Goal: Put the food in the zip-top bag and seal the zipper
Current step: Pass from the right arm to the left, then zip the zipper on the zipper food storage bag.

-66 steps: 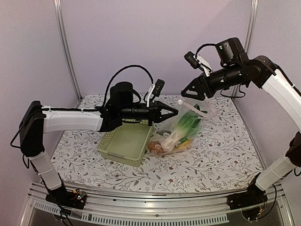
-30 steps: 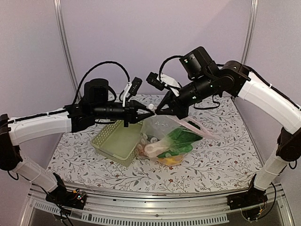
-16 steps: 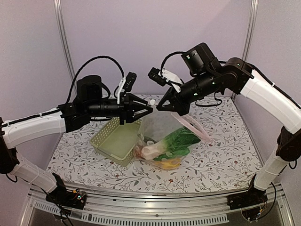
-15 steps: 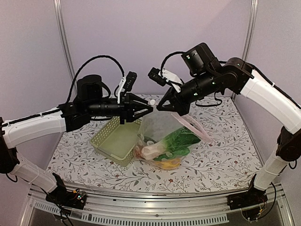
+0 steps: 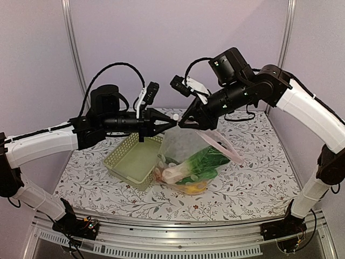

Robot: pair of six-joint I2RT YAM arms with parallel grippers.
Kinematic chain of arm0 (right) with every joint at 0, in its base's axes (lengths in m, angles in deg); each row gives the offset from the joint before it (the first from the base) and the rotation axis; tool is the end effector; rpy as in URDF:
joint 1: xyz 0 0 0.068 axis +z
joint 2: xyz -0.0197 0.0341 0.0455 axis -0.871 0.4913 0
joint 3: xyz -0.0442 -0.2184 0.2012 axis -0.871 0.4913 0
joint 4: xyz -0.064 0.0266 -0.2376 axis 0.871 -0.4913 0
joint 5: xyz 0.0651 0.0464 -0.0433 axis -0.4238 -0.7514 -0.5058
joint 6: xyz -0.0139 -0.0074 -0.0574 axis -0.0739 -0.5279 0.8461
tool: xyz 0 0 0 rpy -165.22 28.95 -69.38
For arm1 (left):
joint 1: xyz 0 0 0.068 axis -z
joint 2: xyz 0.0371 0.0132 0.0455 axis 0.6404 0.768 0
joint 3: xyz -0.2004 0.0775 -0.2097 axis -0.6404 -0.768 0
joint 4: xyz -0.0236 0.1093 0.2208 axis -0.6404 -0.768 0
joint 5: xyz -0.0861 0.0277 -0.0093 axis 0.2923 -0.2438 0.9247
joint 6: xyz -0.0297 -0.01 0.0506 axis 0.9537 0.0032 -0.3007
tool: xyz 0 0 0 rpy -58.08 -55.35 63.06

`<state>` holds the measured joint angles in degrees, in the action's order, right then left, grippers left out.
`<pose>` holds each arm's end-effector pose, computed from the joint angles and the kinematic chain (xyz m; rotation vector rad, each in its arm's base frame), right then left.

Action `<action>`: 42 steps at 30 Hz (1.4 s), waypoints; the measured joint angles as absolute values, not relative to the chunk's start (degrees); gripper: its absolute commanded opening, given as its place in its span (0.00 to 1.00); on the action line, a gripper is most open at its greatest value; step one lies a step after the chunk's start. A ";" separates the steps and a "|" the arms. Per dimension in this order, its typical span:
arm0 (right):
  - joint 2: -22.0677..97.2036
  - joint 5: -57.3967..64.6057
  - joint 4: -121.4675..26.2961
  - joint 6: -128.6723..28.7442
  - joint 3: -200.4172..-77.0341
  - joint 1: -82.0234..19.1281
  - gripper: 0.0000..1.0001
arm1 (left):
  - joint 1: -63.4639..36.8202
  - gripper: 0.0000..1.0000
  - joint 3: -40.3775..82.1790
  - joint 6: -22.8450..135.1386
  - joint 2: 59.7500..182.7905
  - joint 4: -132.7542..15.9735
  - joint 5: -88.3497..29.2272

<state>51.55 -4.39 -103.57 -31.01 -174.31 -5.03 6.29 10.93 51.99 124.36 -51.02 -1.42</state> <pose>0.1818 0.2857 0.4510 -1.4268 1.8616 0.6983 0.1948 -0.2397 0.3800 1.0619 1.4826 -1.2137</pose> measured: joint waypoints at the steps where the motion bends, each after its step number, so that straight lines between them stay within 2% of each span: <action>1: 51.64 -4.48 -103.57 -31.07 -174.81 -5.03 0.30 | 6.29 0.00 10.93 51.83 124.34 -51.06 -1.22; 8: 54.53 -6.16 -102.96 -31.73 -179.10 -4.96 0.28 | 6.29 0.00 10.95 51.38 124.04 -52.16 -0.74; 24: 55.47 -9.14 -102.89 -31.66 -179.16 -4.92 0.04 | 6.15 0.00 10.93 50.79 123.23 -54.17 1.16; 42: 53.50 -7.30 -98.89 -34.44 -172.32 -5.64 0.03 | -0.18 0.00 3.47 54.09 115.86 -53.14 0.90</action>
